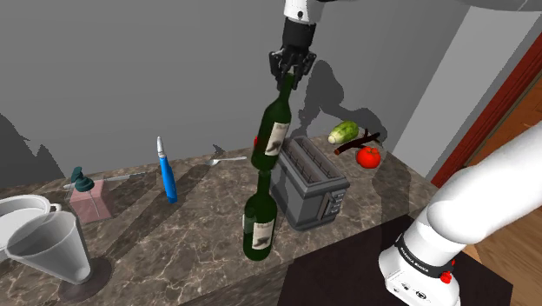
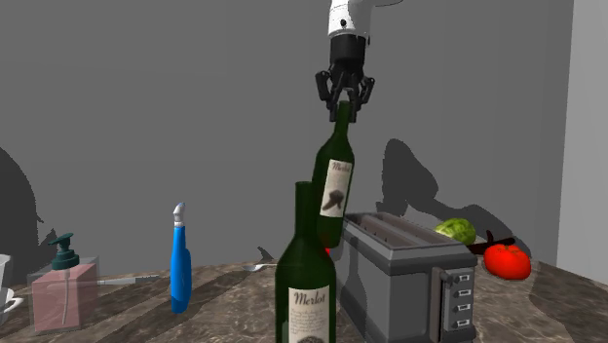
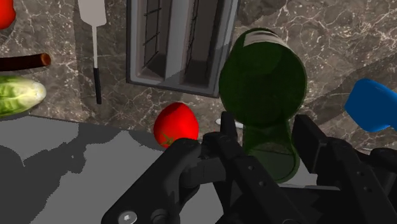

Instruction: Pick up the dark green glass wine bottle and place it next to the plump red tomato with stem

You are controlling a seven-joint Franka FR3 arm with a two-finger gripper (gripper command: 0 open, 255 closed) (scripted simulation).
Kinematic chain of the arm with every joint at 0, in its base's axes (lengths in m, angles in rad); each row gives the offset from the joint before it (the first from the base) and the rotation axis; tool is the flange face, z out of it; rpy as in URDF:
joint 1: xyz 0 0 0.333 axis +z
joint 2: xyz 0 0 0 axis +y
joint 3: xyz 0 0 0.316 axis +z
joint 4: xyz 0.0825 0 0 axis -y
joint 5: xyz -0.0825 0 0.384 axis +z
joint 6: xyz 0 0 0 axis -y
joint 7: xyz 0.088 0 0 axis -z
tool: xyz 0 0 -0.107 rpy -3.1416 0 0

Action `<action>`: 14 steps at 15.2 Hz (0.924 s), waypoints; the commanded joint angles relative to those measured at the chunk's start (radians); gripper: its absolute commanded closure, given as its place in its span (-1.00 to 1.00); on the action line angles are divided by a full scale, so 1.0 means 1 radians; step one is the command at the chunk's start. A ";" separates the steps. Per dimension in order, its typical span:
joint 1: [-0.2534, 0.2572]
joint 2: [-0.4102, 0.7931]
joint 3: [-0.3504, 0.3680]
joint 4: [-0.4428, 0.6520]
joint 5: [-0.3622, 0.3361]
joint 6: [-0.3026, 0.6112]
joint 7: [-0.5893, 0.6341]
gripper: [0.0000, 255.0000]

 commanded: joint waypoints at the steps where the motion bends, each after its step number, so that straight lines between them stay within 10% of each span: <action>1: -0.013 -0.054 -0.034 -0.050 0.008 -0.007 -0.050 1.00; 14: -0.092 -0.320 -0.265 -0.285 -0.030 -0.044 -0.349 1.00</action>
